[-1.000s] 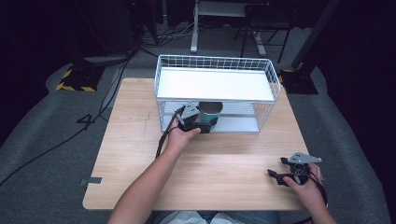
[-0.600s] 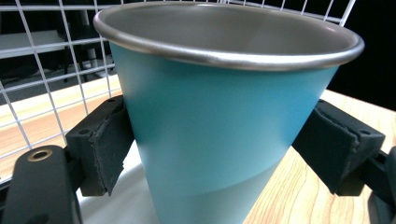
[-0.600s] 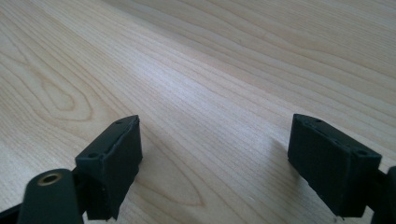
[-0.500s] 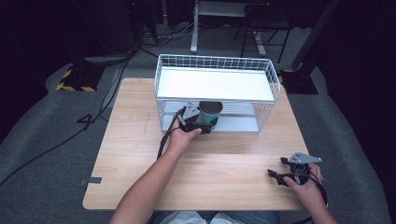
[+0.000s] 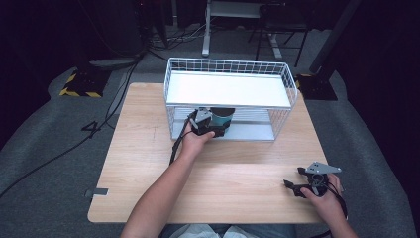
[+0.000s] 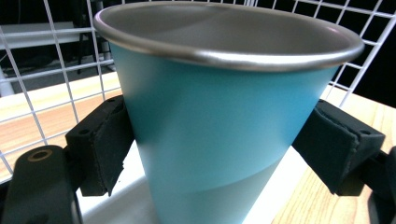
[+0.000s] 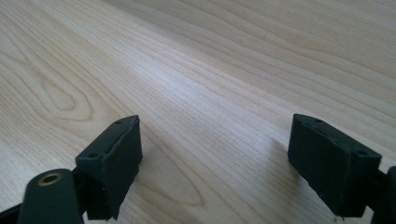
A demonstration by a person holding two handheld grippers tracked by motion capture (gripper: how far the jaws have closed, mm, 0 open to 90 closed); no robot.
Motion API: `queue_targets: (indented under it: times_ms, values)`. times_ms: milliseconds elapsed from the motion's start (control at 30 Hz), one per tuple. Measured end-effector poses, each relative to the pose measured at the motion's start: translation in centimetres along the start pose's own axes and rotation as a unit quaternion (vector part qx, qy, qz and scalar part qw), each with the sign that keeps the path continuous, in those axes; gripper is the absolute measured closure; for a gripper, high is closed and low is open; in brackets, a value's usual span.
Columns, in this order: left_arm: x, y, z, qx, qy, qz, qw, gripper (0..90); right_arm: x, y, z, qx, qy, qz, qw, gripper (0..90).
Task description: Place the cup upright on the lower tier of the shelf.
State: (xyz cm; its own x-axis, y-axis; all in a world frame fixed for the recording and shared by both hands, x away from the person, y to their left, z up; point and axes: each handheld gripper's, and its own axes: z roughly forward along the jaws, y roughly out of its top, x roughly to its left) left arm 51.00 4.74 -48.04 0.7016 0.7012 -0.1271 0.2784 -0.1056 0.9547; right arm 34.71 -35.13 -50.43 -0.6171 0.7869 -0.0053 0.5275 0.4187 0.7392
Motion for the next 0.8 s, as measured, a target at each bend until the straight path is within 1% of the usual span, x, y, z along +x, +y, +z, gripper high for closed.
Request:
queue_targets:
  times_ms: [33, 67, 100, 133, 167, 233, 267, 300, 333, 367, 400, 433, 467, 500, 533, 567, 600, 667, 700, 733, 767, 800]
  values:
    - [0.1, -0.1, 0.1, 0.004, 0.003, 0.000, 1.0000, 16.3, 0.0, 0.0, 0.0, 0.000, 0.002, 0.000, 1.0000, 18.0]
    - [0.1, -0.2, 0.2, 0.003, 0.003, -0.003, 1.0000, 16.3, 0.0, 0.0, 0.0, -0.001, 0.001, 0.000, 1.0000, 18.1]
    - [0.2, -0.2, 0.2, 0.004, 0.016, 0.002, 0.9999, 16.3, 0.0, -0.1, 0.0, -0.001, 0.001, 0.000, 1.0000, 18.1]
    - [0.2, -0.3, 0.3, 0.003, 0.007, -0.004, 1.0000, 16.3, 0.1, -0.1, -0.1, -0.001, 0.001, 0.000, 1.0000, 18.2]
    - [0.3, -0.4, 0.4, 0.001, 0.008, -0.003, 1.0000, 16.3, 0.1, -0.1, -0.1, -0.001, 0.002, 0.001, 1.0000, 18.2]
    - [0.4, -0.4, 0.5, -0.002, 0.009, -0.007, 0.9999, 16.3, 0.1, -0.1, -0.1, -0.001, 0.002, 0.000, 1.0000, 18.2]
    - [0.4, -0.3, 0.3, 0.002, 0.028, 0.000, 0.9996, 16.3, 0.1, -0.1, -0.1, -0.001, 0.002, 0.000, 1.0000, 18.2]
    - [0.6, -0.3, 0.5, -0.005, 0.027, 0.016, 0.9995, 16.3, 0.1, -0.1, -0.1, -0.001, 0.002, 0.000, 1.0000, 18.2]
    - [0.8, -0.2, 0.5, 0.002, 0.012, 0.039, 0.9992, 16.2, 0.1, -0.1, -0.1, -0.001, 0.002, 0.000, 1.0000, 18.2]
    - [0.7, -0.2, 0.5, 0.001, 0.020, 0.039, 0.9991, 16.1, 0.1, -0.1, -0.1, -0.001, 0.002, 0.000, 1.0000, 18.2]
    - [0.4, -0.3, 0.6, 0.004, 0.012, 0.019, 0.9997, 16.2, 0.1, -0.1, -0.1, -0.001, 0.002, 0.000, 1.0000, 18.2]
    - [0.2, -0.3, 0.5, 0.005, 0.014, 0.012, 0.9998, 16.2, 0.1, -0.1, -0.1, -0.001, 0.002, 0.000, 1.0000, 18.2]
    - [0.6, -0.1, 0.4, 0.010, 0.020, 0.044, 0.9988, 16.2, 0.1, -0.1, -0.1, -0.001, 0.002, 0.000, 1.0000, 18.2]
    - [0.6, -0.1, 0.3, 0.011, 0.022, 0.047, 0.9986, 16.1, 0.1, -0.1, -0.1, -0.001, 0.002, 0.000, 1.0000, 18.2]
    - [0.5, -0.1, 0.3, 0.009, 0.022, 0.039, 0.9990, 16.1, 0.1, -0.1, -0.1, -0.001, 0.002, 0.000, 1.0000, 18.2]
    - [0.3, -0.2, 0.3, 0.007, 0.021, 0.025, 0.9994, 16.1, 0.1, -0.1, -0.1, -0.001, 0.002, 0.000, 1.0000, 18.2]
    - [0.1, -0.3, 0.3, 0.006, 0.018, 0.016, 0.9997, 16.0, 0.1, -0.1, -0.1, -0.001, 0.002, 0.000, 1.0000, 18.2]
    - [0.1, -0.3, 0.1, 0.006, 0.020, 0.014, 0.9997, 15.8, 0.1, -0.1, -0.1, -0.001, 0.002, 0.000, 1.0000, 18.2]
    - [0.2, -0.3, 0.0, 0.006, 0.016, 0.019, 0.9997, 15.8, 0.1, -0.1, -0.1, -0.001, 0.002, 0.000, 1.0000, 18.2]
    - [0.1, -0.2, -0.2, 0.006, 0.020, 0.014, 0.9997, 15.8, 0.1, -0.1, -0.1, -0.001, 0.002, 0.000, 1.0000, 18.2]
    - [0.1, -0.2, -0.4, 0.005, 0.021, 0.017, 0.9996, 15.9, 0.1, -0.1, -0.1, -0.001, 0.002, 0.000, 1.0000, 18.2]
    - [0.0, -0.2, -0.5, 0.005, 0.020, 0.011, 0.9997, 16.1, 0.1, -0.1, -0.1, -0.001, 0.002, 0.000, 1.0000, 18.2]
